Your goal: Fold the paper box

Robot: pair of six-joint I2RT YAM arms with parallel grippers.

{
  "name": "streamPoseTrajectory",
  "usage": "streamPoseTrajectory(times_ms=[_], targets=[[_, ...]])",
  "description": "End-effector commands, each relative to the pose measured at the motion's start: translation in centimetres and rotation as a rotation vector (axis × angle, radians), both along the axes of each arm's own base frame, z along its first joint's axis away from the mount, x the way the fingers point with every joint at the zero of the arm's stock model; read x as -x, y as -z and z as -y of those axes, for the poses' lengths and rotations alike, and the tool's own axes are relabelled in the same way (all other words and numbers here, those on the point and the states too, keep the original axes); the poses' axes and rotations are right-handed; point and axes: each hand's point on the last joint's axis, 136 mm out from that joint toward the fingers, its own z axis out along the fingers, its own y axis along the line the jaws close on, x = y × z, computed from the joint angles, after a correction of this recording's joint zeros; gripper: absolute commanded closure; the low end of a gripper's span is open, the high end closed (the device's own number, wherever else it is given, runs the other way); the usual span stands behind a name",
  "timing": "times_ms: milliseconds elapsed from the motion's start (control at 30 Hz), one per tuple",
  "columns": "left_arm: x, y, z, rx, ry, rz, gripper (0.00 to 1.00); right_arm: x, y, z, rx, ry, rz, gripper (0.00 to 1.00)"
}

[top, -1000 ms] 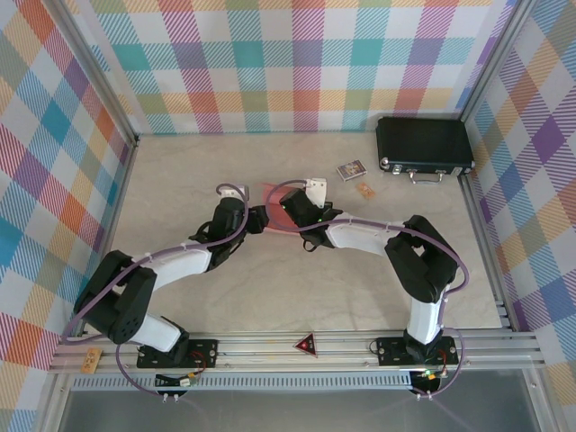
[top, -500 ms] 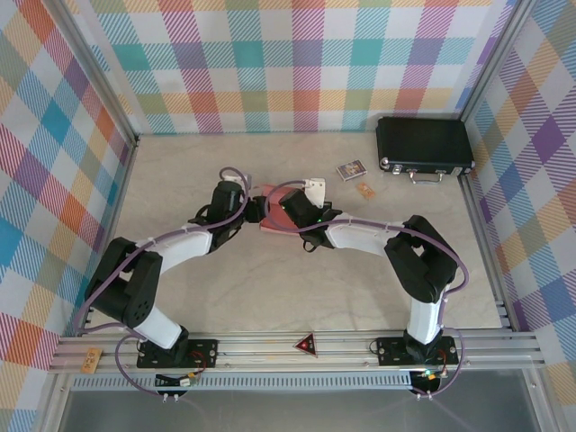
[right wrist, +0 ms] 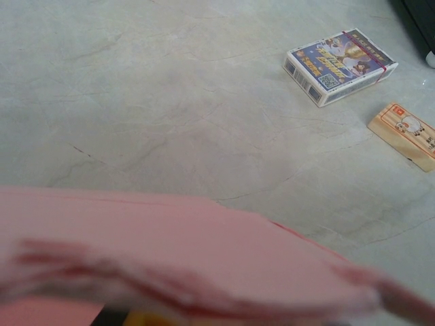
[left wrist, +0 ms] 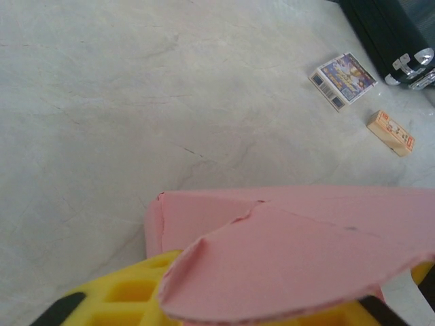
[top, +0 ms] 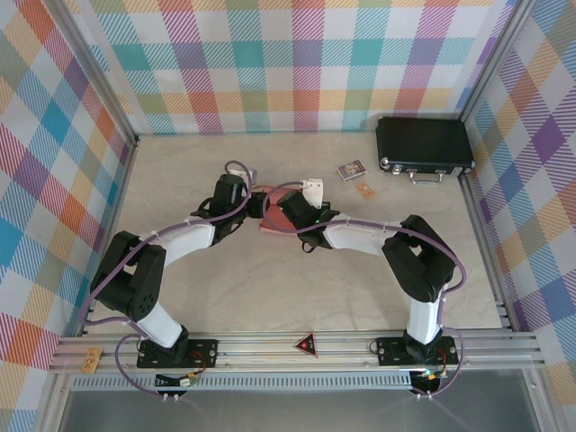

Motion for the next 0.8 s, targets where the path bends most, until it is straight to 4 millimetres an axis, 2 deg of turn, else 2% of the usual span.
streamPoseTrajectory(times_ms=[0, 100, 433, 633, 767], targets=[[-0.4, 0.2, 0.2, 0.008, 0.008, -0.018, 0.77, 1.4, 3.3, 0.7, 0.100, -0.027, -0.111, 0.94], [-0.4, 0.5, 0.4, 0.031, 0.002, -0.036, 0.81, 1.4, 3.3, 0.6, 0.100, -0.028, -0.110, 0.94], [0.1, 1.2, 0.7, 0.133, -0.036, -0.082, 0.81, 1.5, 3.4, 0.6, 0.102, -0.026, -0.114, 0.94], [0.4, 1.8, 0.8, 0.184, -0.065, -0.113, 0.84, 1.5, 3.5, 0.6, 0.100, -0.024, -0.114, 0.94], [0.5, 1.9, 1.1, 0.206, -0.063, -0.118, 0.80, 1.5, 3.6, 0.5, 0.100, -0.025, -0.116, 0.94]])
